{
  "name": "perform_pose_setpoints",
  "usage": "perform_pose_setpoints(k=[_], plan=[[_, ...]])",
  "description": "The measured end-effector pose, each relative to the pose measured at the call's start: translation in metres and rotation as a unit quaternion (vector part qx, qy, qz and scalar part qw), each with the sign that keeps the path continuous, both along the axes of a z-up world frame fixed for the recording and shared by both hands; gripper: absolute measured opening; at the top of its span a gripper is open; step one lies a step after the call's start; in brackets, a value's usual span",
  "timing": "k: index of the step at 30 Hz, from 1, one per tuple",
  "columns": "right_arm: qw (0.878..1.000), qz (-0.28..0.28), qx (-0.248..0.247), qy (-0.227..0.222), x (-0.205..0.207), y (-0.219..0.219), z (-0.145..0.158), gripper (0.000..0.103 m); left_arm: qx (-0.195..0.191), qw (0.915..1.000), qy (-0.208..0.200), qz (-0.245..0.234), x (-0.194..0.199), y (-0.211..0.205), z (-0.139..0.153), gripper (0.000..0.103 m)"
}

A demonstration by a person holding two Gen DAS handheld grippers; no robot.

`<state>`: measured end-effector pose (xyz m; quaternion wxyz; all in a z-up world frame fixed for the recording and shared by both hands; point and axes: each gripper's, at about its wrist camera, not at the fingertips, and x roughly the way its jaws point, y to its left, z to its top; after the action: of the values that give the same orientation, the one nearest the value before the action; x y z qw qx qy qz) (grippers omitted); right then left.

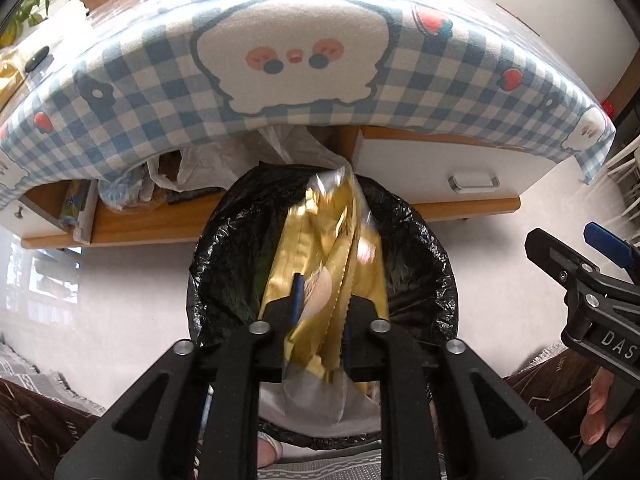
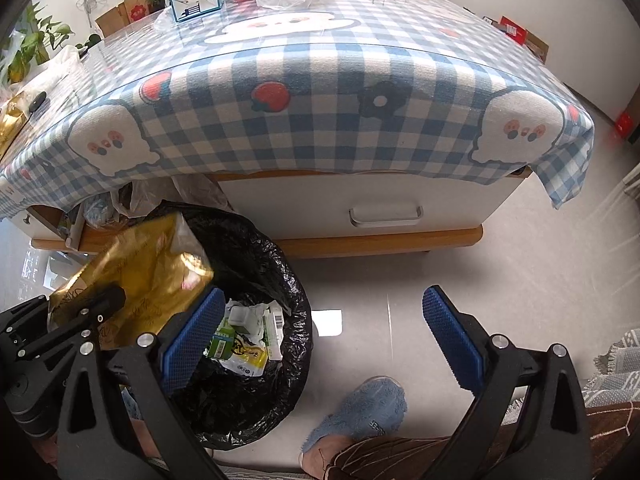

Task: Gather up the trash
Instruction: 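Lower the left tool and open it to drop the gold bag into the bin, then move both open tools back over the table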

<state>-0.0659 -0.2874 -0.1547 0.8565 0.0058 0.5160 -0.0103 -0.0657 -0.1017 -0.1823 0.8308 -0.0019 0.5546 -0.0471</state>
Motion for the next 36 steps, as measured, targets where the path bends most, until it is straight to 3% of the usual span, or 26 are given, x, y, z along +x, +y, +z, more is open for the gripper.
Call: perform_pose_setpoints(k=[6, 15, 36], plan=[[1.000, 0.002, -0.001, -0.015, 0.000, 0.000, 0.008, 0.095, 0.001, 0.9997, -0.024, 0.008, -0.002, 0.006, 0.012, 0.061], [0.999, 0.003, 0.000, -0.044, -0.001, 0.001, 0.025, 0.095, 0.005, 0.9968, -0.079, 0.014, -0.009, 0.019, 0.047, 0.093], [0.992, 0.014, 0.001, -0.128, -0.001, 0.006, 0.090, 0.095, -0.011, 0.9920, -0.124, 0.023, -0.009, 0.041, 0.107, 0.097]])
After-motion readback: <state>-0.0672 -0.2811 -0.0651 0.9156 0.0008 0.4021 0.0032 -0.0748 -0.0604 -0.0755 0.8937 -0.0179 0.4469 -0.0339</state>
